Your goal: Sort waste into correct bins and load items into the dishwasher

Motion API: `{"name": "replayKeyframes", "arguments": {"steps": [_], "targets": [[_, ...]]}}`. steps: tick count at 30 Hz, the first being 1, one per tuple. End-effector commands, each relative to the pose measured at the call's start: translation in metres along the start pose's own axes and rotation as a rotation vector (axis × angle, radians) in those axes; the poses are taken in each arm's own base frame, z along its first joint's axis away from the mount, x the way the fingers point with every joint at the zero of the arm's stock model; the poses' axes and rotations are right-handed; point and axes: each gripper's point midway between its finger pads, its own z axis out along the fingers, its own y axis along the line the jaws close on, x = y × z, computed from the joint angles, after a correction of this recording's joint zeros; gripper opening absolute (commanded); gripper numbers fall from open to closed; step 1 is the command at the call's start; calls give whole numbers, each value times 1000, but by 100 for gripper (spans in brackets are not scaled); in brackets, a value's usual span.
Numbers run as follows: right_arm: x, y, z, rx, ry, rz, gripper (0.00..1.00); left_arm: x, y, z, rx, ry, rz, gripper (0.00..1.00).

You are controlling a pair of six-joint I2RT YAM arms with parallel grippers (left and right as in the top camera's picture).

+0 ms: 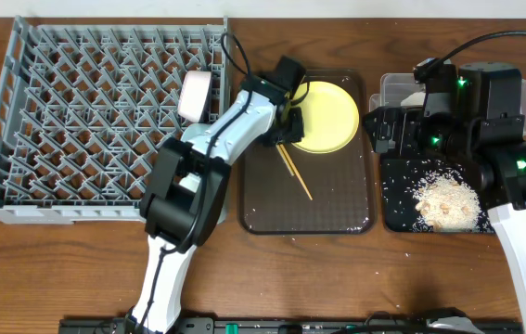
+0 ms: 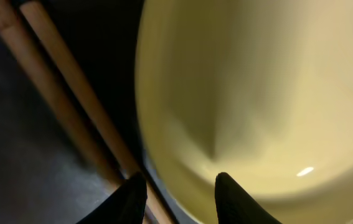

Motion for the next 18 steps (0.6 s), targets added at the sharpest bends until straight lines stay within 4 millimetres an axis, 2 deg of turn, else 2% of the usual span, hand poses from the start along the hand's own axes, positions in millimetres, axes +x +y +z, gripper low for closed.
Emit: {"name": "replayKeyframes", "arguments": {"steps": [1,14,18], "targets": [[-2,0,-1,3,-5,10,99,-5,-5,-4,23,-13,-17,38],[-2,0,-1,2,-5,10,99,-7,-16,-1,39,-47,5,38],[-2,0,-1,2,-5,10,99,-5,-10,6,-4,-58,1,39]]}}
